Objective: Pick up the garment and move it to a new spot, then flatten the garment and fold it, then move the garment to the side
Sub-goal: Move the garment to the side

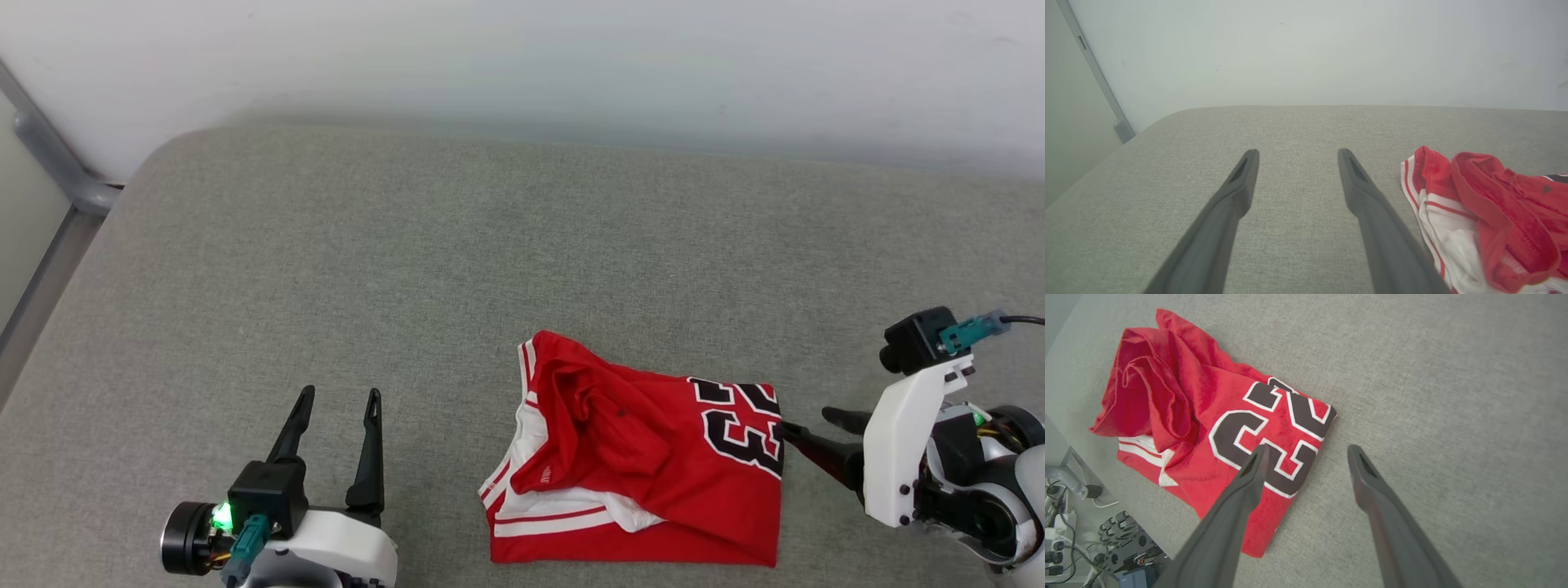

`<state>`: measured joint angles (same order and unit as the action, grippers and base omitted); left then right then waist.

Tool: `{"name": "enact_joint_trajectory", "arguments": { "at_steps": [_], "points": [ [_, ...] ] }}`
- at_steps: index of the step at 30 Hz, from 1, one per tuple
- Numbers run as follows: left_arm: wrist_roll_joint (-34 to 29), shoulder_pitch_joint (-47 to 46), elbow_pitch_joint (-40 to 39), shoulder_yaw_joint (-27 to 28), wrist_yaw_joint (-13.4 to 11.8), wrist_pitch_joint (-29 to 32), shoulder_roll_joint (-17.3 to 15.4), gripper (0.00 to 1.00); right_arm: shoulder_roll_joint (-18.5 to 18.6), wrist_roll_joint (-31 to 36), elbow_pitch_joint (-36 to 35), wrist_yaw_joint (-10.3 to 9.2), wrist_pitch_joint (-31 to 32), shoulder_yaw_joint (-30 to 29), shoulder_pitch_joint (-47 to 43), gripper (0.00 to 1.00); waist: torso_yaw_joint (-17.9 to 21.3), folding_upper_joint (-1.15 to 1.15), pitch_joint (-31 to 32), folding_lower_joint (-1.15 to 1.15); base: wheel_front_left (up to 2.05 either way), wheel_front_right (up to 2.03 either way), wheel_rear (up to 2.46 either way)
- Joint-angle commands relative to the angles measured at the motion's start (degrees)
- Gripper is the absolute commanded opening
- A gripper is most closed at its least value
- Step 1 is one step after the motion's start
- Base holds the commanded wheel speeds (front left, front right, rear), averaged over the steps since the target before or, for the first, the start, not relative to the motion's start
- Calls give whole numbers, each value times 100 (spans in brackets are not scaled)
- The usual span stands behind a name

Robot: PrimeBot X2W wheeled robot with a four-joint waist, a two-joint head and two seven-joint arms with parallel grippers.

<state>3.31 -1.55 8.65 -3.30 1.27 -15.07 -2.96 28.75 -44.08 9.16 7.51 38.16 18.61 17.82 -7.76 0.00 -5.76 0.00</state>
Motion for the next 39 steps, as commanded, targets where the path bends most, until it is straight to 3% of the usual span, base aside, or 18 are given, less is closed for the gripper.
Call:
{"name": "enact_joint_trajectory", "arguments": {
  "at_steps": [1, 12, 20, 21, 22, 31, 39],
  "points": [
    [48, -121, 1, -31, -10, -12, 8, 100, 18, -203, 31, -5, 166, 10, -74, 100, -98, 0, -118, 0, 0, 0, 0],
    [148, -397, 19, -252, -60, -12, 11, 100, -197, -519, 436, -5, 333, 284, -203, 100, -443, 0, -564, 0, 0, 0, 0],
    [208, -498, 53, -337, -126, -12, 10, 100, -352, -392, 769, -7, -127, 671, -295, 100, -566, 0, -665, 0, 0, 0, 0],
    [208, -489, 56, -335, -140, -12, 11, 100, -296, -310, 760, -7, -245, 730, -251, 71, -560, 0, -655, 0, 0, 0, 0],
    [207, -475, 62, -330, -138, -12, 10, 100, -218, -199, 699, -6, -343, 868, -195, 0, -552, 0, -641, 0, 0, 0, 0],
    [192, -280, 110, -276, -163, -12, 8, 100, 136, 242, 297, -4, -1374, 1360, 401, 0, -260, 0, -271, 0, 0, 0, 0],
    [142, -62, -27, -98, -184, -12, 9, 100, 719, 498, -248, -6, -1433, 1851, 747, 0, 306, 0, -9, 0, 0, 0, 0]
  ]
}}
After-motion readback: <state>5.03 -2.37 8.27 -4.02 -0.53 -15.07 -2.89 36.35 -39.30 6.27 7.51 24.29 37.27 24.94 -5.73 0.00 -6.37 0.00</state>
